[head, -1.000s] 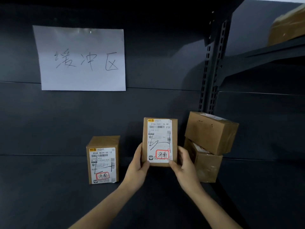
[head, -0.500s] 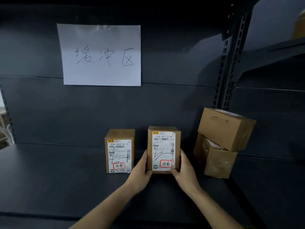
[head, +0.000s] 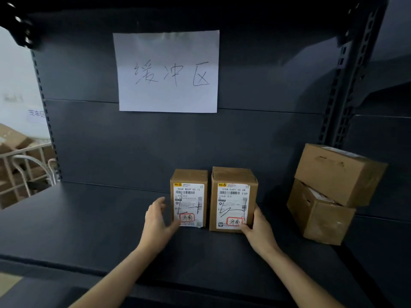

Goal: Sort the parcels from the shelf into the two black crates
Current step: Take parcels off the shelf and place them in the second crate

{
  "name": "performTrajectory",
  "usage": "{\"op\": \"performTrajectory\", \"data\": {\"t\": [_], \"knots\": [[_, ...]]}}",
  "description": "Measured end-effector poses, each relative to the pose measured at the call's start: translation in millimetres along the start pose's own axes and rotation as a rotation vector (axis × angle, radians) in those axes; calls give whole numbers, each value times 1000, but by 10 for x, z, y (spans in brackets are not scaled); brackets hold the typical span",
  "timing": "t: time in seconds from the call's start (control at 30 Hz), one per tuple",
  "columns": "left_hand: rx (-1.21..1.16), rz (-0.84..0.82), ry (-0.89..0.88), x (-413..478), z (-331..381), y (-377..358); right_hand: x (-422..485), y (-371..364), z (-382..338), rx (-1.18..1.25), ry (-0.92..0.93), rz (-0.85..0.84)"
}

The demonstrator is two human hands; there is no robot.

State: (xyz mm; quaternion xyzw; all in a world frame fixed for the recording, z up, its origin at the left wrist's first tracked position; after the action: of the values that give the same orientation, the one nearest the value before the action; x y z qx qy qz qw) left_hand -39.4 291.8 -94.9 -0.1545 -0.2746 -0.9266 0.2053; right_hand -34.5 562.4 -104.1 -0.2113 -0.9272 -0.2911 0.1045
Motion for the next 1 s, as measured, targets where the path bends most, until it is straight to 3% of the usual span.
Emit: {"op": "performTrajectory", "data": {"t": [0.23,0.33,0.73,1.0], "knots": [[-19,-302,19,103,48,-292,26,-110,-30,12,-56,-33],[-63,-359,56,104,-11,-368,21,-137,-25,15,-72,-55],[-201,-202,-3,-13,129,-106,-68,219,-108,170,37,9],[-162,-99,-57,-202,293,50,-233,301,-204,265,119,-66]]}}
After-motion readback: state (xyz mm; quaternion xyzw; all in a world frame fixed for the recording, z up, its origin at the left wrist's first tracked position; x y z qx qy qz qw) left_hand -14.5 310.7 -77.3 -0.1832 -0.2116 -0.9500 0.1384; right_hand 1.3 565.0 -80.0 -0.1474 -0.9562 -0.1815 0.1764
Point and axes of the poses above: each hand's wrist, its own x-axis towards the middle knuckle, its own y-axis out of the back of the hand, z = x × y, the point moved 9 cm from there along x, towards the middle knuckle, and after that the axes turned 12 degrees about z, right-handed, at the moved point
